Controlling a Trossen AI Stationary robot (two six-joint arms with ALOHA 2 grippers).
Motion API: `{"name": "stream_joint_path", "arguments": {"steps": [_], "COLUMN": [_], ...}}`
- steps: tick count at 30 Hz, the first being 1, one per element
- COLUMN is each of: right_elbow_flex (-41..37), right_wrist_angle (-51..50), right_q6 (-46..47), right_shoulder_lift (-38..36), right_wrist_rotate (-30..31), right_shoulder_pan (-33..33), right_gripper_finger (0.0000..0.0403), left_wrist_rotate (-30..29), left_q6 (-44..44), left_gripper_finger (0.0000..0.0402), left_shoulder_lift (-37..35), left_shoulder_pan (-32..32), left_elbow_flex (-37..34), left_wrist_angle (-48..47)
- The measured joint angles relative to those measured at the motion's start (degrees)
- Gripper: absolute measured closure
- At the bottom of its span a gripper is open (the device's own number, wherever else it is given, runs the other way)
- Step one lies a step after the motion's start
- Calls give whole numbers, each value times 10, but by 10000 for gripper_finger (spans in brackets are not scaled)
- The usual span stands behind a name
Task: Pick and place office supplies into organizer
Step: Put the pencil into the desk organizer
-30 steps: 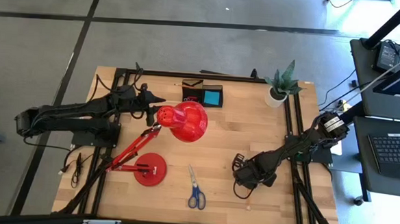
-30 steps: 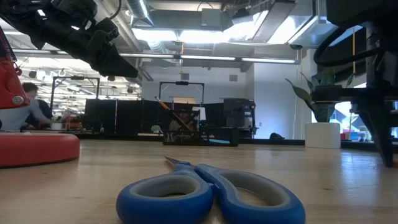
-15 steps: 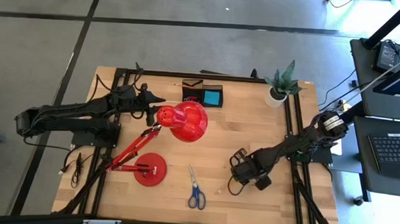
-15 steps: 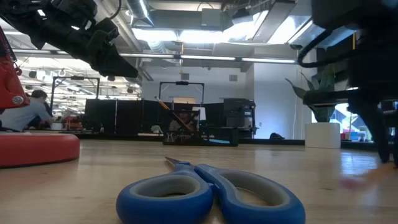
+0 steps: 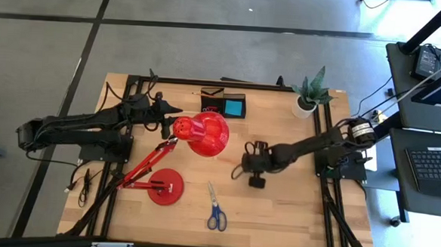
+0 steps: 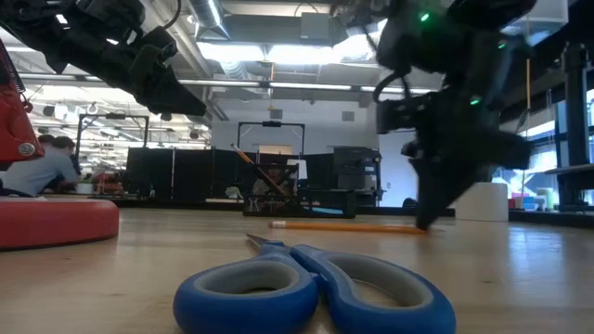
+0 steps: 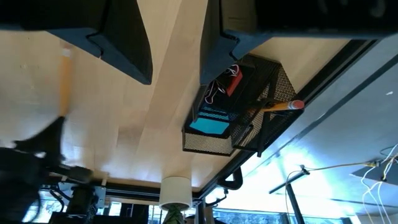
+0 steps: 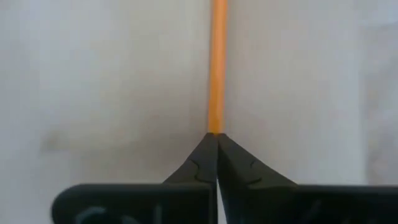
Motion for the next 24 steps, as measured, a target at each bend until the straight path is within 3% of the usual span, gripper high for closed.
{"name": "stream_joint_path", "arguments": {"steps": [3, 8, 11, 21, 24], "right_elbow_flex": [-1, -1, 1, 6, 3], "right_wrist_angle": [20, 65, 84, 176, 192], "right_q6": [-1, -20, -39, -87, -90], "right_shoulder_lift": [0, 3, 19, 76, 76], "right_wrist_rotate": [13, 8, -9, -15, -17], "right_shoulder_pan": [-32, -81, -107, -136, -136], "right_gripper_finger": [401, 400, 401, 400, 400], "left_wrist_rotate": [11, 81, 83, 78, 37], "left_q6": [0, 4, 37, 108, 122], "left_gripper_finger": [274, 274, 274, 274, 274], "left_shoulder_lift": [0, 11, 37, 215, 284], "left_shoulder_pan": [0, -5, -27, -105, -117], "left_elbow_flex": [0, 0, 0, 0, 12], "left_wrist_angle": [0, -22, -30, 143, 161]}}
